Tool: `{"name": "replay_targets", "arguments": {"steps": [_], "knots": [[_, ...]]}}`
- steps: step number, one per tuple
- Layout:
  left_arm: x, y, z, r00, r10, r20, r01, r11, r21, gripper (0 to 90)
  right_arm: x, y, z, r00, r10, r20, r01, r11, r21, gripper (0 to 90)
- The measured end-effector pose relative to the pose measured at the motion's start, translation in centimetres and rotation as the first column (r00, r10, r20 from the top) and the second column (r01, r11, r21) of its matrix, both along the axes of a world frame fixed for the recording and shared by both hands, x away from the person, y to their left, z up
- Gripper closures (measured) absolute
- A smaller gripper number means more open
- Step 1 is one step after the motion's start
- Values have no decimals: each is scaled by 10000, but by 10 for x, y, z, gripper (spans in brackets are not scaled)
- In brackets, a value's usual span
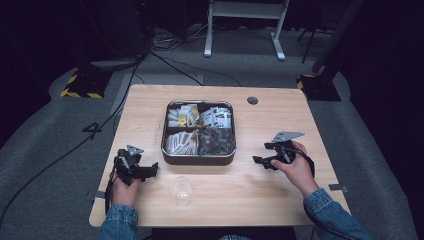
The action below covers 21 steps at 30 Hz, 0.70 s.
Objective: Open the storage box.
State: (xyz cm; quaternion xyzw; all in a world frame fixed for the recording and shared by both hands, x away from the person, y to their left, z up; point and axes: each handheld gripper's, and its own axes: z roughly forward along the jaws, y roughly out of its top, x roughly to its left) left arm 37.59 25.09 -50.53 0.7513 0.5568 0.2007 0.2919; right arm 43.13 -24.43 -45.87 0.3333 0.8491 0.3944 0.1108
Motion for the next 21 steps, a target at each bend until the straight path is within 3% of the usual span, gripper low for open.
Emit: {"name": "replay_targets", "arguments": {"steps": [9, 21], "knots": [[0, 0, 0, 10000, -11, -4, 11, 10000, 0, 1, 3, 17, 24, 9995, 298, -68, -296, 9991, 316, 221], [2, 0, 0, 10000, -12, 15, 12, 10000, -25, 0, 14, 53, 50, 9961, 822, 315, -835, 9957, 405, 246]]}}
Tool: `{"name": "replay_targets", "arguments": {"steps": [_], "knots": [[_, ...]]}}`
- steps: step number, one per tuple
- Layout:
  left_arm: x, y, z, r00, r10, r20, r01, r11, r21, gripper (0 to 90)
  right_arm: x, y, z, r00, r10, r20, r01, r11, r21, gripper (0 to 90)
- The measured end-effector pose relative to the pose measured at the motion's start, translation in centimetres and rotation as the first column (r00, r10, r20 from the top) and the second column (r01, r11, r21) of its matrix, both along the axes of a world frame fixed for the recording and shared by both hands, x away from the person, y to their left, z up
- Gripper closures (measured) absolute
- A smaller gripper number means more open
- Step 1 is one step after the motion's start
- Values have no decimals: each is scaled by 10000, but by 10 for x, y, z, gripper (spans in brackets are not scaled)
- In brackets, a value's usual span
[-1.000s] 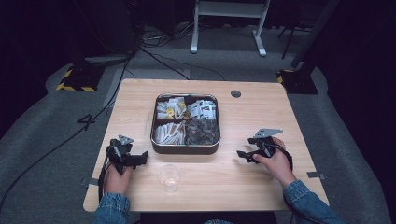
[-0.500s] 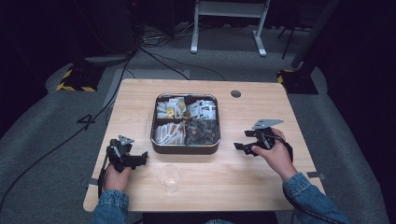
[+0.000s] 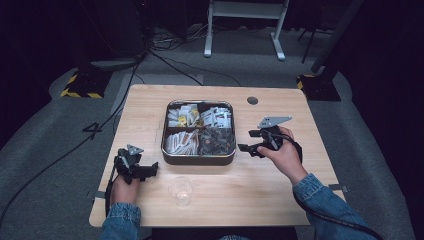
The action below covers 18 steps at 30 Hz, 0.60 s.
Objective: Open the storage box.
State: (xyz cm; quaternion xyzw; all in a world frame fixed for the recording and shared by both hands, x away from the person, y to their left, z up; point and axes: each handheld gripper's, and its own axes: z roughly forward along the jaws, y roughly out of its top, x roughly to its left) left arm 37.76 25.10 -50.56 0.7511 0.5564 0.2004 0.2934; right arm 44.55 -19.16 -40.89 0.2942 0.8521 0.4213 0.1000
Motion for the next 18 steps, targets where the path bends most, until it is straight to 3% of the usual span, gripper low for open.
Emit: {"name": "replay_targets", "arguments": {"steps": [9, 18], "knots": [[0, 0, 0, 10000, 84, -36, -84, 10000, -7, 0, 17, 32, 13, 9988, 440, 222, -438, 9990, -103, 256], [0, 0, 0, 9999, 103, -33, -103, 9999, -9, 0, 32, 59, 15, 9978, 614, 251, -614, 9981, -11, 276]]}}
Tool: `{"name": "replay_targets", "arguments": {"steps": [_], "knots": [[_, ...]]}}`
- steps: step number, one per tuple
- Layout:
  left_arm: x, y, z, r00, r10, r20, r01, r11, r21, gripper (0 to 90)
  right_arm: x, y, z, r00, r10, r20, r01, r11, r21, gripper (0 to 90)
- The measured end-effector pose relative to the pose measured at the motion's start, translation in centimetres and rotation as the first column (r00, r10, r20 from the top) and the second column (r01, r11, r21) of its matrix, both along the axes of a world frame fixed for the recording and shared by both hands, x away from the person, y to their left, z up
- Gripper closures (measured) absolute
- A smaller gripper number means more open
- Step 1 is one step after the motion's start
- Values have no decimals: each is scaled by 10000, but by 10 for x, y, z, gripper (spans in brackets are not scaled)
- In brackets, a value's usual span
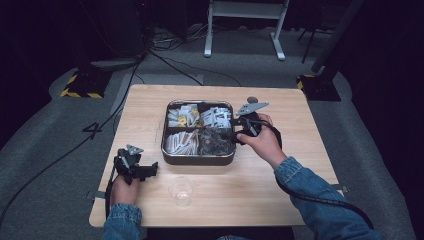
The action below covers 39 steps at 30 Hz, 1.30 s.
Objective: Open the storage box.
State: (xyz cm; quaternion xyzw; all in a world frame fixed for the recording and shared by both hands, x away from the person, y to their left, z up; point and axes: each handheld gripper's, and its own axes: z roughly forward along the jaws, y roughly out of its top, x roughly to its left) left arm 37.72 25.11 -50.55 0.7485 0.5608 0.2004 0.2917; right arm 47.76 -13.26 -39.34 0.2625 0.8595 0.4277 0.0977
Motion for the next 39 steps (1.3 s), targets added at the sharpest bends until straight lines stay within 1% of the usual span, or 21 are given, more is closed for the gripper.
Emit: {"name": "replay_targets", "arguments": {"steps": [2, 3, 4, 5, 8, 13, 14, 15, 18, 19, 20, 21, 23, 26, 28, 30, 34, 39], "knots": [[0, 0, 0, 10000, 8, 13, -8, 10000, 13, 0, 7, 8, 0, 10000, -99, -8, 99, 9999, 29, 276], [0, 0, 0, 10000, -7, 12, 7, 10000, 4, 0, 7, 8, 0, 10000, -99, -8, 99, 9999, 29, 276], [0, 0, 0, 10000, -11, 3, 11, 10000, 7, 0, 10, 12, 0, 9999, -159, 47, 159, 9999, 30, 276], [1, 0, 0, 10000, -14, -1, 14, 10000, 4, 0, 10, 12, 0, 9999, -159, 47, 159, 9999, 30, 276], [2, 1, 0, 10000, -20, 7, 20, 10000, -4, 0, 15, 21, 0, 9997, -213, 77, 213, 9998, -6, 275], [2, 1, 0, 10000, 1, 39, -1, 10000, 12, 0, 21, 30, -3, 9999, -113, -71, 114, 9999, 94, 272], [2, 1, 0, 10000, 3, 31, -3, 10000, 1, 0, 25, 35, -5, 10000, -16, -88, 18, 9998, 220, 272], [2, 2, 0, 10000, 7, 24, -7, 10000, 4, 0, 27, 37, -7, 10000, -13, -67, 14, 9998, 210, 276], [3, 2, 0, 10000, 38, 12, -38, 10000, -25, 0, 32, 44, -13, 10000, 5, -76, -5, 10000, -40, 308], [3, 2, 0, 10000, 45, 0, -45, 10000, -29, 0, 32, 44, -13, 10000, 5, -76, -5, 10000, -40, 308], [3, 2, 0, 10000, 50, 11, -50, 10000, -26, 0, 35, 50, -16, 10000, -28, -79, 27, 9998, -213, 322], [3, 2, 0, 10000, 50, 11, -50, 10000, -26, 0, 35, 50, -16, 10000, -28, -79, 27, 9998, -213, 322], [3, 2, 0, 10000, 54, 11, -54, 10000, -25, 0, 39, 58, -22, 9998, -52, -217, 47, 9997, -251, 349], [3, 2, 0, 10000, 55, 11, -55, 10000, -24, 0, 43, 64, -27, 9995, -91, -292, 83, 9996, -280, 379], [3, 2, 0, 10000, 53, 10, -53, 10000, -23, 0, 44, 66, -29, 9995, -108, -295, 99, 9995, -312, 389], [3, 2, 0, 10000, 55, 12, -55, 10000, -24, 0, 48, 71, -34, 9995, -90, -300, 76, 9989, -460, 422], [3, 2, 0, 10000, 66, 14, -66, 10000, -26, 0, 50, 75, -37, 9996, -43, -275, 28, 9987, -517, 439], [3, 2, 0, 10000, 64, 13, -64, 10000, -21, 0, 52, 89, -43, 9996, 13, -269, -31, 9977, -672, 488]]}}
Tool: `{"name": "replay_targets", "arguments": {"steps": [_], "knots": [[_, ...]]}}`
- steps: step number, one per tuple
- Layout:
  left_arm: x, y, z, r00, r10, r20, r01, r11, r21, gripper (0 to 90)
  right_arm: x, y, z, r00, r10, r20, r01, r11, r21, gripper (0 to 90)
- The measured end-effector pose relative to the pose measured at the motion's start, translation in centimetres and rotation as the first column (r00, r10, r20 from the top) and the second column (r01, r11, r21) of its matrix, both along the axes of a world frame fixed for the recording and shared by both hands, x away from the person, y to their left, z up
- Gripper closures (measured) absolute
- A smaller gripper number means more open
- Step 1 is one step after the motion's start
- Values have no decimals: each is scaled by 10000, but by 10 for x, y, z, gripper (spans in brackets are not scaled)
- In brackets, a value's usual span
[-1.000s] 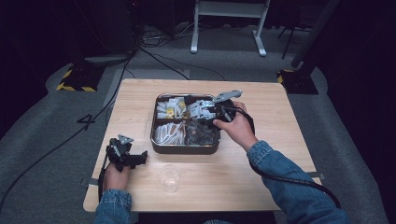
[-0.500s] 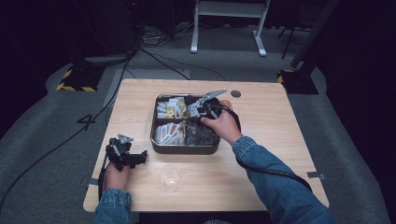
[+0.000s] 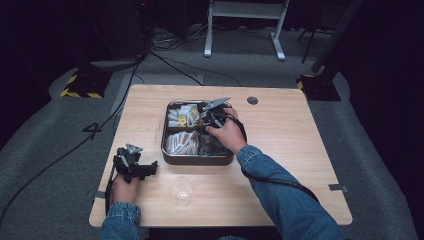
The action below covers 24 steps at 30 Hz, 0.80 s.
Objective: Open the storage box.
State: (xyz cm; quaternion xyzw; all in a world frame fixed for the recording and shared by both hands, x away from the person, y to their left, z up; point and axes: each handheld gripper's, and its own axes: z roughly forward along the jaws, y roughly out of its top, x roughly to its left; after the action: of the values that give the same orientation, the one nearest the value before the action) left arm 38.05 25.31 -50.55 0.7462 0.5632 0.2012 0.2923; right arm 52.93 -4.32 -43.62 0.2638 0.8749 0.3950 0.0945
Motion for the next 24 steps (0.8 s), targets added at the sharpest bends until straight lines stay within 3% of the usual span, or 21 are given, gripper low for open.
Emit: {"name": "replay_targets", "arguments": {"steps": [3, 7, 24], "knots": [[0, 0, 0, 10000, 4, 2, -4, 10000, -3, 0, 1, 2, -6, 9997, -121, 209, 117, 9998, 167, 533], [0, 0, 0, 10000, 1, 0, -1, 10000, 2, 0, -1, 5, -6, 9983, -144, 557, 148, 9999, -71, 577], [0, 0, 0, 10000, 3, 1, -3, 10000, -1, 0, -2, 4, -5, 9985, -259, 490, 257, 9997, 42, 585]]}}
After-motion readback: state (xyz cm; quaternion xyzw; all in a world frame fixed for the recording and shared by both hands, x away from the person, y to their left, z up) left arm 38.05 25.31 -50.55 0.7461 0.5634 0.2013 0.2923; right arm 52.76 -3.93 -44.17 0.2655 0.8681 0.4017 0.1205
